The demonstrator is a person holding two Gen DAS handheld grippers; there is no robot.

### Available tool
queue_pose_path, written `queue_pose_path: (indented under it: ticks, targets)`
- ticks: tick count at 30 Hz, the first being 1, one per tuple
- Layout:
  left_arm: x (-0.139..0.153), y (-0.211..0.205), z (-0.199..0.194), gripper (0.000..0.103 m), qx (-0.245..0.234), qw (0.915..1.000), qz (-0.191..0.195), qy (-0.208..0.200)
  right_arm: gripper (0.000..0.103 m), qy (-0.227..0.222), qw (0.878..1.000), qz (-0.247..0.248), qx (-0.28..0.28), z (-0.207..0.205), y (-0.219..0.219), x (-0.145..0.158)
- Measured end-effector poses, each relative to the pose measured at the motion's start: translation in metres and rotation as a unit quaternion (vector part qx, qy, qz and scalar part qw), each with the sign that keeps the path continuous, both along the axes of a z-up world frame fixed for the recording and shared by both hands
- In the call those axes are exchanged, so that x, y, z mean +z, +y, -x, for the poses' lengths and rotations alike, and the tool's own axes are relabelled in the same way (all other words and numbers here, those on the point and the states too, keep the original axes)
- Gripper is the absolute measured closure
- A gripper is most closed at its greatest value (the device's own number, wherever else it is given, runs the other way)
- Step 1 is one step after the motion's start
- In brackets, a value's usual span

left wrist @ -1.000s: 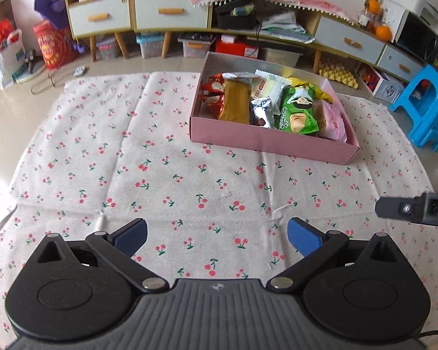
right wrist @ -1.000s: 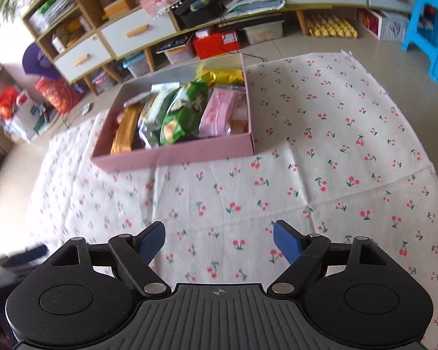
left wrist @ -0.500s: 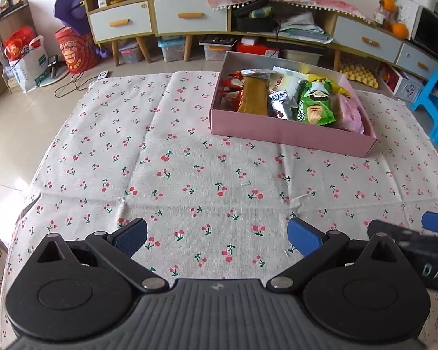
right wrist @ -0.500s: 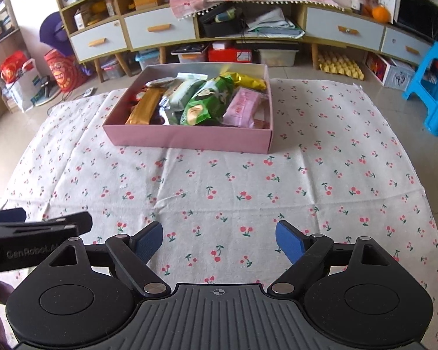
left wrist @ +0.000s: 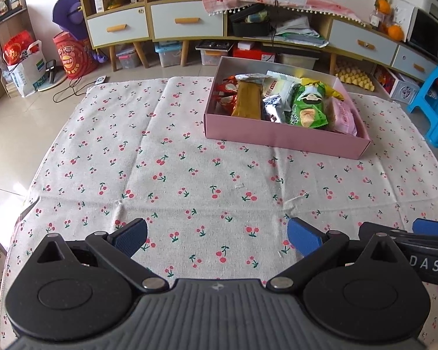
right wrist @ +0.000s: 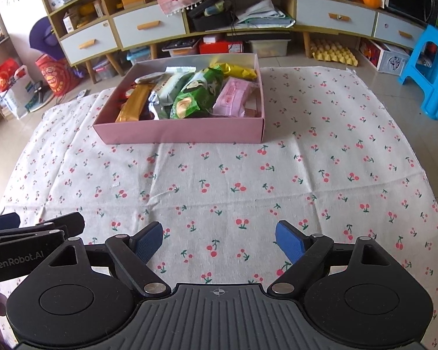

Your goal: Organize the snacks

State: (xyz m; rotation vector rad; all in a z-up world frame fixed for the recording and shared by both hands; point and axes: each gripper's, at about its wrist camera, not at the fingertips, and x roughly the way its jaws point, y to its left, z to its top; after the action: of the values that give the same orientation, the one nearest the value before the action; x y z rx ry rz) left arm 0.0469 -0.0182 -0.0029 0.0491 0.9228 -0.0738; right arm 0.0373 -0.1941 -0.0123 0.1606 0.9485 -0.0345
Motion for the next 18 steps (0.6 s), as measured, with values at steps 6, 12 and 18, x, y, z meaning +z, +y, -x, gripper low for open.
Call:
queue_pose_path:
  ticks: [6, 12, 18]
  targets:
    - [0.0004, 0.0005, 0.0002, 0.001, 0.0, 1.0, 0.001, 0.001, 0.017, 0.002, 1.0, 0.0, -0.001, -0.0003, -0.0002, -0.0014]
    - [0.0004, 0.0006, 0.0007, 0.001, -0.003, 1.0, 0.002, 0.001, 0.017, 0.008, 1.0, -0.002, -0.004, -0.001, -0.001, -0.0033]
    - [0.0004, -0.0002, 0.0011, 0.001, -0.004, 1.0, 0.001, 0.001, 0.017, 0.007, 1.0, -0.002, -0.005, -0.0001, -0.0008, -0.003]
